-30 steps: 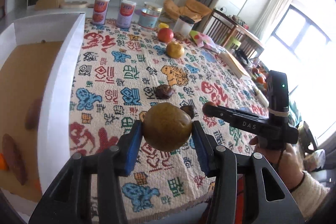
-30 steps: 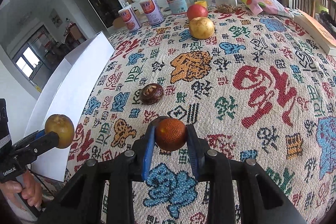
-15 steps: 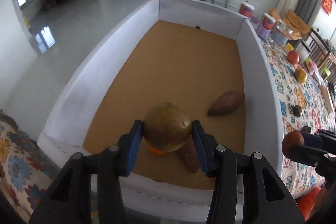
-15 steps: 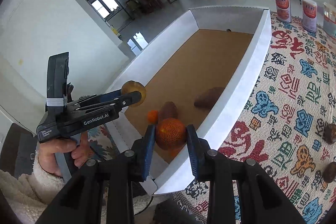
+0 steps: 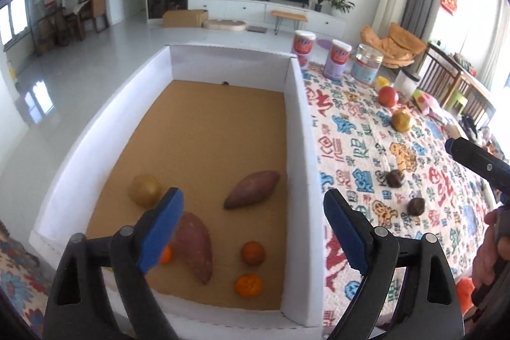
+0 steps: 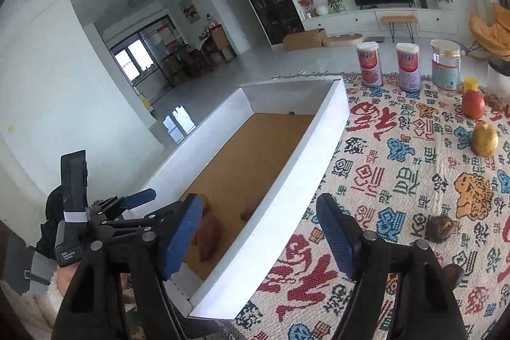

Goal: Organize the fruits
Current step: 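Drop the brown pear and mandarin into the white box with both tools, then grasp a dark passion fruit with the right tool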

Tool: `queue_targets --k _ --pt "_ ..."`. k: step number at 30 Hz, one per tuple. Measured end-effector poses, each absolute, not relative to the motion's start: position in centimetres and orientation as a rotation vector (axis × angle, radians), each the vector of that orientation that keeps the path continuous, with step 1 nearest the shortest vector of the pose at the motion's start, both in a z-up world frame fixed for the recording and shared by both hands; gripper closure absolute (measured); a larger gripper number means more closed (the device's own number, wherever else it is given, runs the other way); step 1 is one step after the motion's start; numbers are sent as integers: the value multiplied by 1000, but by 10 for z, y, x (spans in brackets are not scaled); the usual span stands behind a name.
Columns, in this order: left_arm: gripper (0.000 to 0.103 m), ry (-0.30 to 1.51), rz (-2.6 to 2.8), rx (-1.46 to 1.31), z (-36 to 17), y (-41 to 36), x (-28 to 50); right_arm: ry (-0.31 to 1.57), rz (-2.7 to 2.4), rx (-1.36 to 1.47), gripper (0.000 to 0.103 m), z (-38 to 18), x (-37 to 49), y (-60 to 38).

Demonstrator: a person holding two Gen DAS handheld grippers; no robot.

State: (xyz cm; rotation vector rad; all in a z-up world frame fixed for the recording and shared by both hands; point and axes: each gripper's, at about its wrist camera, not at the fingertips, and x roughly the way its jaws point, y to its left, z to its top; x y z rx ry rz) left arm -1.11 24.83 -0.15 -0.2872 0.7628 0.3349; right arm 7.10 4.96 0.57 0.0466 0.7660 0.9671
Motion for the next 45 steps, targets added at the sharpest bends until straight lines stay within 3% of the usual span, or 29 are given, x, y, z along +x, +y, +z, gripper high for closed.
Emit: queue_targets --k 2,4,8,13,23,30,31,32,34,37,39,41,45 --pt "9 753 216 -259 5 210 1 694 826 46 11 2 83 1" --pt "5 757 111 -223 2 171 19 656 645 5 6 -12 94 -46" --pt "5 834 16 -174 -41 108 63 735 272 -59 5 -72 133 -134" --pt "5 911 82 -118 -104 85 109 863 61 -24 5 -128 156 -204" --pt "5 915 157 -89 -141 95 132 927 50 -13 5 -150 167 -202" --pt "3 926 157 -93 -145 96 135 692 526 92 7 -108 127 -170" --pt "3 926 156 -94 -145 96 135 707 592 86 16 -109 125 -158" --pt "3 926 156 -94 -145 96 135 734 646 91 31 -112 125 -148" --pt "3 926 156 -94 -145 96 134 798 697 124 46 -123 130 -131" --pt "3 926 156 -94 -145 96 135 868 704 152 48 -138 142 -110" --pt "3 926 156 -94 -145 96 135 900 720 144 57 -144 149 -98" --pt "3 926 156 -94 -145 96 134 928 702 109 79 -147 152 -87" --pt "3 926 156 -94 -145 96 135 926 647 66 80 -135 155 -96"
